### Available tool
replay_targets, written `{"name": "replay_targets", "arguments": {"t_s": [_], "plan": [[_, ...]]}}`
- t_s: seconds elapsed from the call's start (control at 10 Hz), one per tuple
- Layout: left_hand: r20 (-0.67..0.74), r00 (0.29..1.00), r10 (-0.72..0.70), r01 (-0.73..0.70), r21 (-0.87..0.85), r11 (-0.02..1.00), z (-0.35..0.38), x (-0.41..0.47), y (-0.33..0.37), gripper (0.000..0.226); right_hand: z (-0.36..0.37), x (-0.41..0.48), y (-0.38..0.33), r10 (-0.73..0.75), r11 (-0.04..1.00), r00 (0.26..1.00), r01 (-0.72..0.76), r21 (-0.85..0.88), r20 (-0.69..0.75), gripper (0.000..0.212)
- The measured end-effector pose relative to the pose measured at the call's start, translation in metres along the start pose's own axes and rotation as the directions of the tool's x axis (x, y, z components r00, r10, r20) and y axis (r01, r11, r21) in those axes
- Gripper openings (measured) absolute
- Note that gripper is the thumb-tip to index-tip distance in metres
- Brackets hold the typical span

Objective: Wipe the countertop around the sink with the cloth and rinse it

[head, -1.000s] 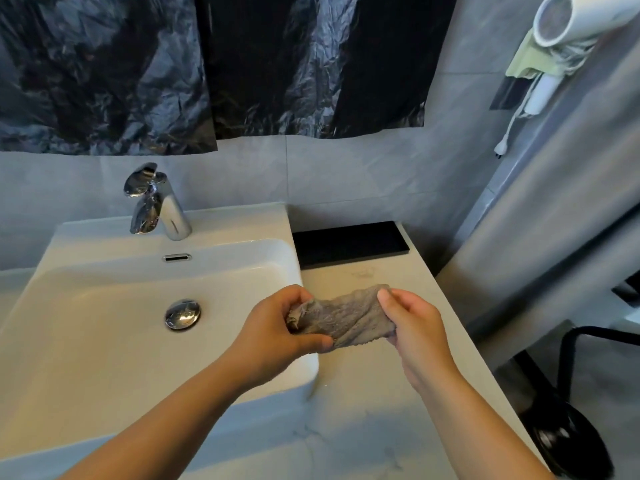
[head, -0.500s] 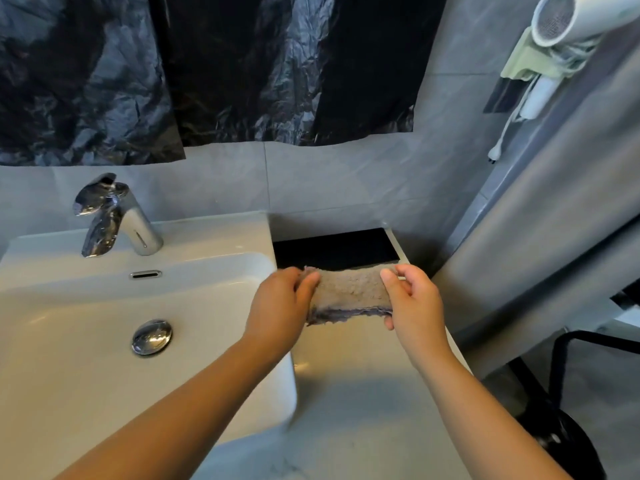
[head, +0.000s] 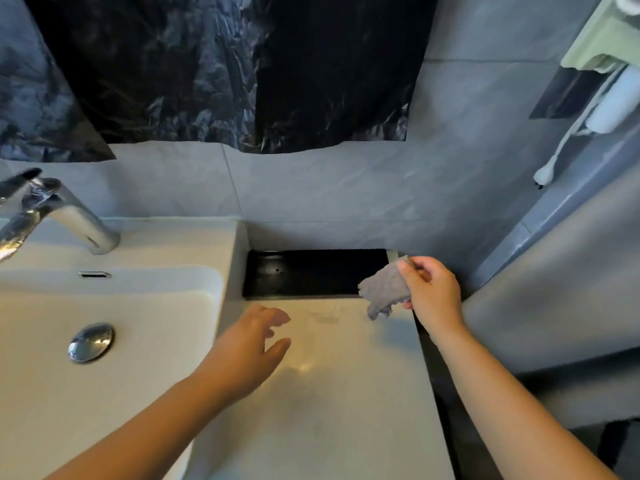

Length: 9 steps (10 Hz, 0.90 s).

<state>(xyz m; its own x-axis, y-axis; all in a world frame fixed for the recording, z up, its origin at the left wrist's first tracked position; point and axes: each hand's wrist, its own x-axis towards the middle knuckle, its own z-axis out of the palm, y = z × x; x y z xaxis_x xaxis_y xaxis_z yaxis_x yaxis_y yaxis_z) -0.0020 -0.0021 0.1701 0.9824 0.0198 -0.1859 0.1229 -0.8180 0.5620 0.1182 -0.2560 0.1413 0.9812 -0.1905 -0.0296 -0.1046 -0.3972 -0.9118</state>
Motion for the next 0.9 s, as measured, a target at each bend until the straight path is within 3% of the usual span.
{"name": "replay_targets", "arguments": {"t_s": [0.1, 0.2, 0.3, 0.4, 0.5, 0.6, 0.7, 0.8, 0.9], "plan": [[-0.010, 0.998, -0.059, 0.059, 0.012, 0.998, 0.004, 0.011, 0.001, 0.030, 0.011, 0.030, 0.004, 0.016, 0.998, 0.997, -0.020, 0.052, 0.076, 0.013], [-0.024, 0.994, -0.106, 0.107, 0.021, 0.994, 0.008, 0.020, -0.004, 0.028, 0.028, 0.051, 0.004, 0.101, 0.964, 0.980, -0.139, 0.226, 0.171, 0.014], [-0.029, 0.989, -0.142, 0.143, 0.018, 0.990, 0.011, 0.029, -0.008, 0.027, 0.039, 0.068, 0.015, 0.162, 0.931, 0.963, -0.222, 0.290, 0.217, 0.017], [-0.028, 0.987, -0.157, 0.158, 0.034, 0.987, 0.012, 0.042, -0.009, 0.026, 0.053, 0.084, 0.042, 0.223, 0.941, 0.943, -0.274, 0.196, 0.249, 0.021], [-0.023, 0.987, -0.160, 0.161, 0.043, 0.986, 0.014, 0.052, -0.006, 0.025, 0.065, 0.093, 0.068, 0.295, 0.954, 0.937, -0.299, -0.008, 0.186, 0.025], [-0.037, 0.989, -0.142, 0.144, 0.047, 0.989, 0.016, 0.056, -0.004, 0.022, 0.072, 0.099, 0.081, 0.315, 0.948, 0.937, -0.304, -0.091, 0.154, 0.024], [-0.019, 0.989, -0.149, 0.150, 0.060, 0.987, 0.015, 0.056, -0.003, 0.022, 0.081, 0.103, 0.082, 0.364, 0.927, 0.878, -0.375, -0.026, 0.310, 0.031], [-0.005, 0.986, -0.165, 0.165, 0.071, 0.984, 0.013, 0.053, -0.005, 0.023, 0.095, 0.099, 0.080, 0.326, 0.945, 0.898, -0.306, -0.115, 0.296, 0.038], [-0.012, 0.983, -0.184, 0.185, 0.055, 0.981, 0.009, 0.047, -0.007, 0.022, 0.090, 0.085, 0.067, 0.217, 0.938, 0.959, -0.152, -0.313, 0.185, 0.053]]}}
